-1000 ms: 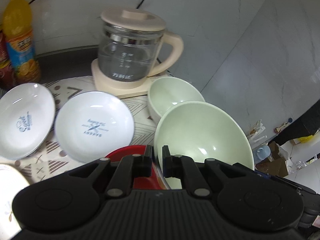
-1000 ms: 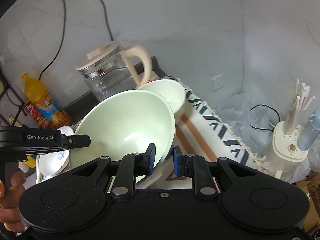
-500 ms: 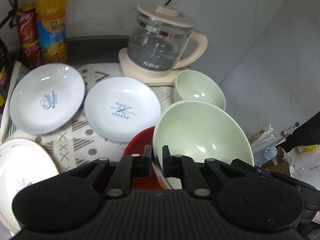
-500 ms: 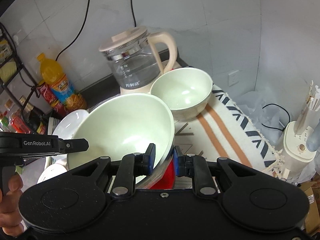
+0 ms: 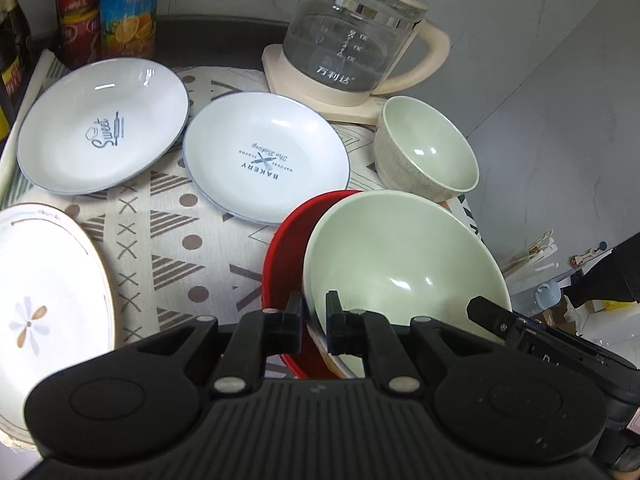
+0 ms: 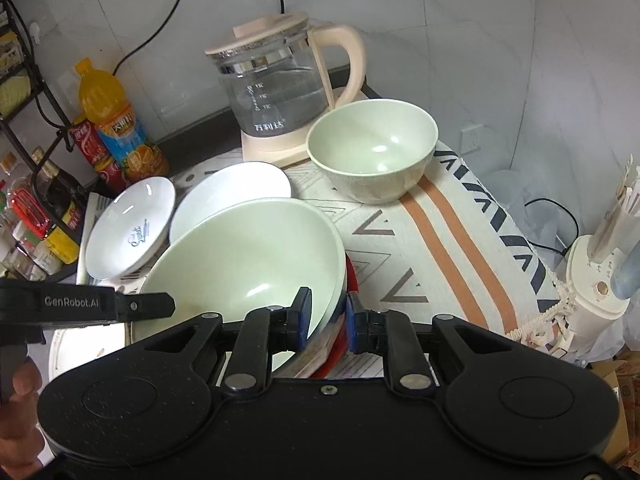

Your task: Organize plates and bowls

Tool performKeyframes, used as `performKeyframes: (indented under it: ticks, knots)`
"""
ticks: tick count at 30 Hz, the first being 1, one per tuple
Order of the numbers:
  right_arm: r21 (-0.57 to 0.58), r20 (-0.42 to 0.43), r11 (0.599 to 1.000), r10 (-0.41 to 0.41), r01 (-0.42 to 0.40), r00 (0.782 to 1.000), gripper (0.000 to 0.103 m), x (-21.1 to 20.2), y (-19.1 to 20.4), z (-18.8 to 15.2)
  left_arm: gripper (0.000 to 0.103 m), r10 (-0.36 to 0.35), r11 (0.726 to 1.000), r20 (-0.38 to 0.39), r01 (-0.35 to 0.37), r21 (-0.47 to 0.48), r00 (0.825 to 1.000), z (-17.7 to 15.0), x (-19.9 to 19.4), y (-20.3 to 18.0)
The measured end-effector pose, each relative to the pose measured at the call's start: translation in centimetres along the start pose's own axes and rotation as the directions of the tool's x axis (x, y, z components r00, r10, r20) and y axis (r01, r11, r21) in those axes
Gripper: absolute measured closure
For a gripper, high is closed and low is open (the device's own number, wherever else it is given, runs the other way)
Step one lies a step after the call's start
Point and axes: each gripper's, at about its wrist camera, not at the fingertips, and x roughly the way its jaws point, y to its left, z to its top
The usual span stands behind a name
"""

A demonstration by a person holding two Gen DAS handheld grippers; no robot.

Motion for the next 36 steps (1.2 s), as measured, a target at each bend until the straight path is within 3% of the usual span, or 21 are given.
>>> performKeyframes:
  ticks: [9,13,19,21,23,24,26,29,30,36]
  knots:
    - [-0.002,-0.016,1.0,-0.009,0.009,1.0,0.088,2.1,-0.3,0.3,0.093,0.033,0.999,-0.003,-0.033,-0.005,0.999,0.6,1.4,0.6]
    - [0.009,-0.017,1.0,-0.019,0.02,1.0,0.095,2.8,-0.3,0.5,0.092,0.037,0.999,0.015,-0.038,0.011,0.999,0.9,0.9,0.4]
    - [-0.004,-0.007,1.0,-0.022,0.022,1.0,0.095,2.7,-0.3,1.1,0.091,0.03,1.0,0.032,-0.03,0.005,0.999,1.2,-0.2,0.2]
    - [-0.001,-0.007,1.0,-0.016,0.016,1.0,0.093,2.3,-0.2,1.3,0.086,0.036,0.999,0.037,-0.037,0.014,0.999,1.3,-0.6,0.0]
    - [0.012,-0.003,1.0,-0.012,0.012,1.0,0.091,1.8,-0.3,1.5,0.069,0.037,0.999,0.04,-0.038,0.014,0.998,1.4,-1.0,-0.2]
    - [0.018,-0.002,1.0,-0.01,0.01,1.0,0.088,1.6,-0.3,1.5,0.063,0.039,0.999,0.044,-0.04,0.017,0.998,1.5,-1.1,-0.2]
    - [0.036,0.006,0.999,-0.013,0.013,1.0,0.065,1.1,-0.4,1.7,0.044,0.051,0.998,0.052,-0.053,0.032,0.997,1.8,-1.5,-0.4]
    - [0.046,0.033,0.999,-0.014,0.013,0.999,0.048,0.2,-0.5,2.0,0.031,0.064,0.997,0.07,-0.067,0.045,0.995,2.2,-2.0,-0.6]
    - [0.048,0.036,0.999,-0.012,0.01,0.999,0.048,-0.1,-0.6,2.1,0.03,0.063,0.997,0.073,-0.067,0.048,0.995,2.3,-2.2,-0.8]
    - [0.079,0.066,0.997,-0.029,0.023,0.997,0.021,-1.0,-1.6,2.9,0.026,0.071,0.995,0.089,-0.077,0.067,0.994,3.4,-2.3,-1.6]
